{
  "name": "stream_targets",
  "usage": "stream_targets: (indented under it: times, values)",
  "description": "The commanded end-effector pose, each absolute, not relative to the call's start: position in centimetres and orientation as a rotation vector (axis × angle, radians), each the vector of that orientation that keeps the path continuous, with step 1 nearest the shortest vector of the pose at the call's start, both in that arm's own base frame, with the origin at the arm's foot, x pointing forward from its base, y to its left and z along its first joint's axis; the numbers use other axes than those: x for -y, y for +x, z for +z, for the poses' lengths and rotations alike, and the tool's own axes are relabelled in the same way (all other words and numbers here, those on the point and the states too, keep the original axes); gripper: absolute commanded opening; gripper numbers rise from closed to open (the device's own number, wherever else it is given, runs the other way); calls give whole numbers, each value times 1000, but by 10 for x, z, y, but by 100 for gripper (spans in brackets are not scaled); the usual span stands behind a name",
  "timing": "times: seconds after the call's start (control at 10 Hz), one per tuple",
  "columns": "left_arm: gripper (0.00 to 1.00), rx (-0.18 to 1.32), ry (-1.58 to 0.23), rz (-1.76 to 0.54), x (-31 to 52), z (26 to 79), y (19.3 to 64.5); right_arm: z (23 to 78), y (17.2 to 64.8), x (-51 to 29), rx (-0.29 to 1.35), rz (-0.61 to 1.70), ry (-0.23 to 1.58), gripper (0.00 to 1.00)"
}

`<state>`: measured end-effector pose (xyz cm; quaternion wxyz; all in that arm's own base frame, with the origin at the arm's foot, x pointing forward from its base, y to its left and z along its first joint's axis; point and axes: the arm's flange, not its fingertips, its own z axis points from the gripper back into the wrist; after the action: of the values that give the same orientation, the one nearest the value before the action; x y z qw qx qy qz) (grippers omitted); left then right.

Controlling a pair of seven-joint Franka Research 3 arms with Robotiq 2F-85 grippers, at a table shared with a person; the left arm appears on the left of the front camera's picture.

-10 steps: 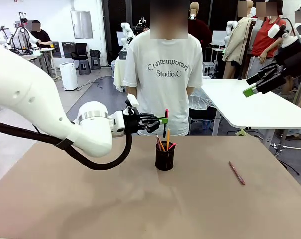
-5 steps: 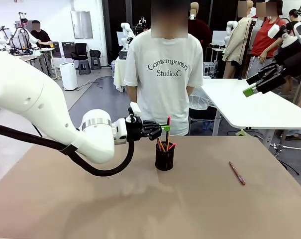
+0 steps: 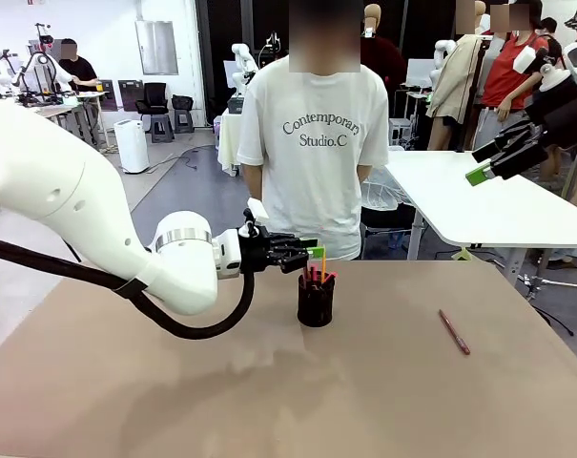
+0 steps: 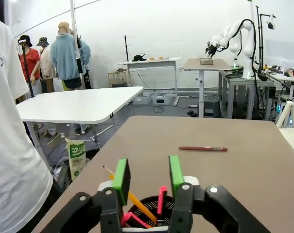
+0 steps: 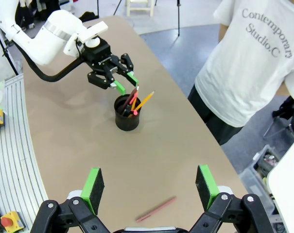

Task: Place the pens into the pen holder.
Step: Pick up a writing instrument from the table and place it into the Pen holder.

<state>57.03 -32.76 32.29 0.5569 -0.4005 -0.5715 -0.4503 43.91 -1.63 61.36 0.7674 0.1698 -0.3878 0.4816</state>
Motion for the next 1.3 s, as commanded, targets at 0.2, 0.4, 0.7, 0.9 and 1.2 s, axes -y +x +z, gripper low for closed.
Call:
stream_targets:
  times: [0.2, 0.4, 0.7, 0.9, 1.2]
  values:
    - [100, 1353, -906, -1115, 321, 338, 564, 614, 440, 16, 856, 1054, 376, 100]
    - [100, 1326, -868, -1173, 322, 352, 558, 614, 440, 16, 856, 1054, 376, 100]
    - [100, 1244, -837, -1224, 316, 363, 555, 614, 440, 16, 856, 1054, 376, 100]
    - [100, 1145, -784, -1309, 309, 378, 550, 614, 440, 16, 856, 1054, 376, 100]
    - [100, 920, -634, -1416, 281, 418, 544, 614, 440, 16, 856, 1054, 376, 100]
